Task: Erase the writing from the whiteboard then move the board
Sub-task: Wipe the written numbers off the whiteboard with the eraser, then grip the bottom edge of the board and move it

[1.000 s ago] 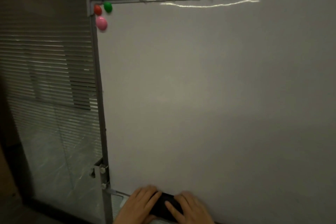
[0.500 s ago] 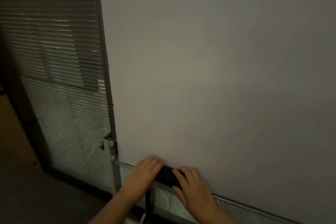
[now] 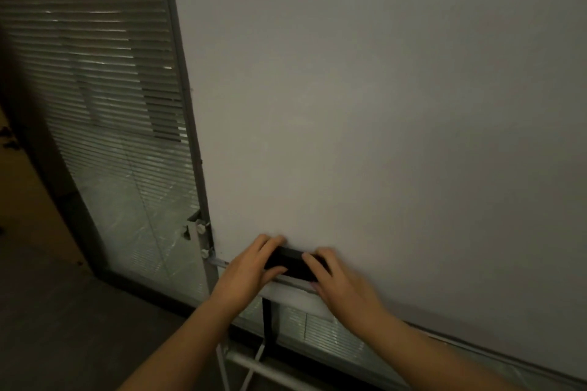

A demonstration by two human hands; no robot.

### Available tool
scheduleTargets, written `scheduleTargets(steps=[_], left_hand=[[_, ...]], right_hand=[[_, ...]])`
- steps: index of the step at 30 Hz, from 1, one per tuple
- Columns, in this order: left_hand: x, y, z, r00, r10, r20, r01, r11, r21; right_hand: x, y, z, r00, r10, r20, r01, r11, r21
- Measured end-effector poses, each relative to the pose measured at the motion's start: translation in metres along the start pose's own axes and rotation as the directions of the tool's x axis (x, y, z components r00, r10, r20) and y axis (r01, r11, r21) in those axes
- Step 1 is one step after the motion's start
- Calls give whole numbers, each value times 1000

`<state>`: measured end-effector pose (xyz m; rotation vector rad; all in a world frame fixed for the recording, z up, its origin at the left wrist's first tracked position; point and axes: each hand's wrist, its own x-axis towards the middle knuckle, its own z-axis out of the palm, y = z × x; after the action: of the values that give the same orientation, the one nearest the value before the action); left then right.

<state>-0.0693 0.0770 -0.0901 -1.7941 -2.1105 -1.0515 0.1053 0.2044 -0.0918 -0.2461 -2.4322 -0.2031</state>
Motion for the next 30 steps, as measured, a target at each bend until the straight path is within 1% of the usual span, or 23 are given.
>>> scheduleTargets(steps=[2, 3, 6, 10, 12, 15, 19, 22, 25, 28, 30], left_hand=[[-3, 2, 4, 995, -95, -10, 95, 995, -19], [-5, 2, 6, 993, -112, -19, 112, 994, -8], [-10, 2, 14, 998, -16, -53, 22, 995, 100], [-16, 2, 18, 997, -16, -81, 39, 956, 290], [-18, 2, 19, 993, 0, -118, 41, 937, 346], [-20, -2, 24, 987, 50, -150, 9, 931, 365], [-23, -5, 33, 987, 115, -114, -63, 921, 384], [-26, -6, 41, 988, 97, -122, -42, 920, 391], [-32, -9, 45, 986, 88, -142, -18, 901, 433], [-31, -2, 42, 985, 101, -143, -28, 897, 441], [-28, 10, 42, 976, 143, -165, -63, 908, 414]], right_hand=[[-2, -1, 4, 1000, -1, -7, 1, 996, -84], [-4, -1, 6, 1000, -9, -15, 7, 993, -119], [-10, -5, 14, 1000, 0, -28, -5, 982, -187], [-15, -10, 22, 1000, 17, -23, -22, 973, -229], [-16, -12, 23, 999, 36, 6, -34, 971, -236], [-18, -14, 26, 997, 64, 48, -51, 969, -241], [-22, -16, 23, 997, 52, 64, -33, 964, -264], [-27, -17, 18, 998, 19, 66, 1, 960, -280], [-31, -19, 18, 995, 20, 101, 8, 964, -266], [-38, -12, 12, 994, 20, 103, 7, 968, -251], [-50, -1, 3, 997, 29, 71, -11, 970, -244]])
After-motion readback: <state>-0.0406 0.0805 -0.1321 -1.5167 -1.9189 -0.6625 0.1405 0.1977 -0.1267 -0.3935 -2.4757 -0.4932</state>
